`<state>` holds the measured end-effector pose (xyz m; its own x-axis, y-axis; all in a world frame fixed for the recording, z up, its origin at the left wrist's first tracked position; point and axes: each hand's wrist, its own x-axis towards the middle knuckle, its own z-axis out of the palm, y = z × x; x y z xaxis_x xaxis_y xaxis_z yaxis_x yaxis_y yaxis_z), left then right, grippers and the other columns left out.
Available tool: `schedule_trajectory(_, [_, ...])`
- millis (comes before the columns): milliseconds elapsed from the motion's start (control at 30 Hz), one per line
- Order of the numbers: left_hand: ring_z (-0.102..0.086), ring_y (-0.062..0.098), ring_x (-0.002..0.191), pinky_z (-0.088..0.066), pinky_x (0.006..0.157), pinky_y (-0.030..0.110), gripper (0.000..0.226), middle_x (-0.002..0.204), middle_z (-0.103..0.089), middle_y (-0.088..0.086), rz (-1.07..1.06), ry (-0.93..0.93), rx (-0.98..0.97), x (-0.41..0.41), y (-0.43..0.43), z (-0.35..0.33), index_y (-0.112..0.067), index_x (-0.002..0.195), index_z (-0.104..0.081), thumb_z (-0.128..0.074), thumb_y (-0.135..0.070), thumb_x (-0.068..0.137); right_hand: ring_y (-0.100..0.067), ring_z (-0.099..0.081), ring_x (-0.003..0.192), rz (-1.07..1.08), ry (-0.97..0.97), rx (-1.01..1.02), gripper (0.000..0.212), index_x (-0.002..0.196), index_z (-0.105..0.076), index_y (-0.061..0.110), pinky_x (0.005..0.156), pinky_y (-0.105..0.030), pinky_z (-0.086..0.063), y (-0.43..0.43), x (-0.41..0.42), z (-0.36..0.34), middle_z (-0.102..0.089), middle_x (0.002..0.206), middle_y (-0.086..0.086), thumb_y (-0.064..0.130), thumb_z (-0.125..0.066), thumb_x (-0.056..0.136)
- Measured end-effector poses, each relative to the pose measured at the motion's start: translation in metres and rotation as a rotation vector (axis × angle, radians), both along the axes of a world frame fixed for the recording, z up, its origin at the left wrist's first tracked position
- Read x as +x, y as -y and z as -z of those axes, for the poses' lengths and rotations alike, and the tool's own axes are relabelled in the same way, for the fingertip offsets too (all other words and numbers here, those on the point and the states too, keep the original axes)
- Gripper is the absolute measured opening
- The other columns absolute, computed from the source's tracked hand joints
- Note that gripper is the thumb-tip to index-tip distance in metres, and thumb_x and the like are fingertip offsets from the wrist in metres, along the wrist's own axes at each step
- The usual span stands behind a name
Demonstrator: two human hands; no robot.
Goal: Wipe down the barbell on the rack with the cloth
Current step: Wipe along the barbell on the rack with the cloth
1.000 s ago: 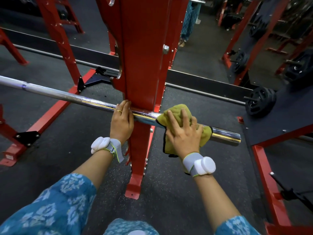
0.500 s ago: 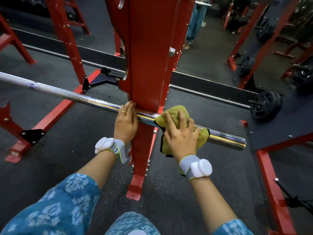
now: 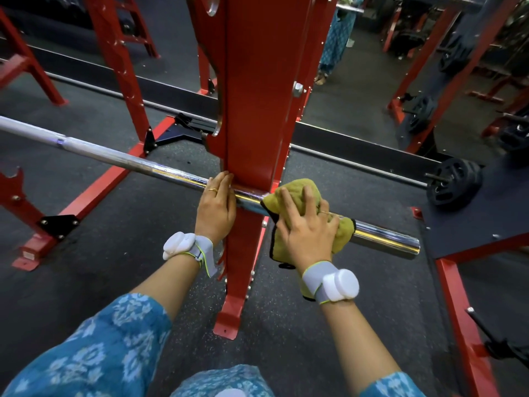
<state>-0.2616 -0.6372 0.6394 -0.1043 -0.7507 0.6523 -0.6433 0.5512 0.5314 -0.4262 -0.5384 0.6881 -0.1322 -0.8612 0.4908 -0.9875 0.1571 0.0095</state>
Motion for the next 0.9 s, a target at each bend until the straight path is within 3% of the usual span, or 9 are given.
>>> schedule_trajectory(133, [-0.055,0.036,0.11,-0.044,0.095,0.051,0.036,0.12,-0.058,0.021,0.001,-0.01,0.002,-0.001,0.0,0.0,0.006,0.117,-0.059,-0.039,-0.013,0.094,-0.041,-0.046,0.11,0.137,0.131,0.077,0.048,0.131,-0.052,0.034,0.079,-0.054,-0.041,0.008,0.002,-0.017,-0.043,0.136,-0.014,0.042,-0.048,0.084])
schedule_trajectory(233, [-0.054,0.035,0.111,-0.043,0.096,0.051,0.036,0.12,-0.058,0.022,-0.004,-0.015,-0.002,-0.001,0.0,0.0,0.006,0.117,-0.059,-0.039,-0.013,0.094,-0.04,-0.032,0.126,0.142,0.162,0.253,0.051,0.143,-0.034,0.036,0.094,-0.054,-0.031,0.018,0.006,-0.025,-0.027,0.149,-0.013,0.044,-0.043,0.093])
schedule_trajectory(367, [-0.054,0.035,0.112,-0.044,0.096,0.05,0.036,0.121,-0.058,0.021,0.0,-0.008,-0.004,0.0,0.0,0.0,0.006,0.118,-0.058,-0.039,-0.013,0.094,-0.033,-0.04,0.102,0.015,0.002,0.072,0.052,0.132,-0.054,0.035,0.073,-0.046,-0.043,0.009,0.002,-0.007,-0.037,0.131,-0.01,0.045,-0.042,0.082])
schedule_trajectory(500, [-0.054,0.035,0.111,-0.044,0.096,0.051,0.036,0.121,-0.058,0.021,0.001,-0.012,0.011,0.0,-0.001,0.0,0.006,0.117,-0.059,-0.039,-0.013,0.094,-0.033,-0.041,0.102,-0.037,0.006,-0.046,0.048,0.128,-0.058,0.035,0.07,-0.043,-0.043,-0.009,-0.011,0.004,-0.04,0.13,-0.007,0.042,-0.047,0.081])
schedule_trajectory(633, [-0.054,0.037,0.112,-0.044,0.097,0.05,0.037,0.122,-0.058,0.022,0.009,-0.006,0.031,0.0,-0.001,-0.001,0.006,0.118,-0.058,-0.039,-0.015,0.095,-0.041,-0.045,0.108,0.14,0.14,0.03,0.049,0.13,-0.055,0.032,0.077,-0.053,-0.041,0.001,-0.005,-0.009,-0.045,0.132,-0.015,0.042,-0.053,0.081])
schedule_trajectory(767, [-0.053,0.036,0.114,-0.042,0.098,0.051,0.037,0.125,-0.056,0.021,0.021,0.004,0.051,0.001,-0.002,-0.002,0.005,0.12,-0.057,-0.038,-0.015,0.095,-0.04,-0.029,0.129,0.18,0.158,0.247,0.052,0.144,-0.031,0.034,0.095,-0.053,-0.028,0.023,0.016,-0.025,-0.027,0.148,-0.015,0.043,-0.042,0.094])
schedule_trajectory(900, [-0.05,0.035,0.116,-0.041,0.099,0.051,0.038,0.127,-0.055,0.021,0.052,0.007,0.073,0.005,-0.003,-0.002,0.005,0.123,-0.056,-0.037,-0.015,0.096,-0.04,-0.056,0.101,0.114,0.011,0.19,0.055,0.126,-0.059,0.03,0.074,-0.051,-0.046,0.027,0.038,-0.017,-0.057,0.124,-0.017,0.045,-0.067,0.073])
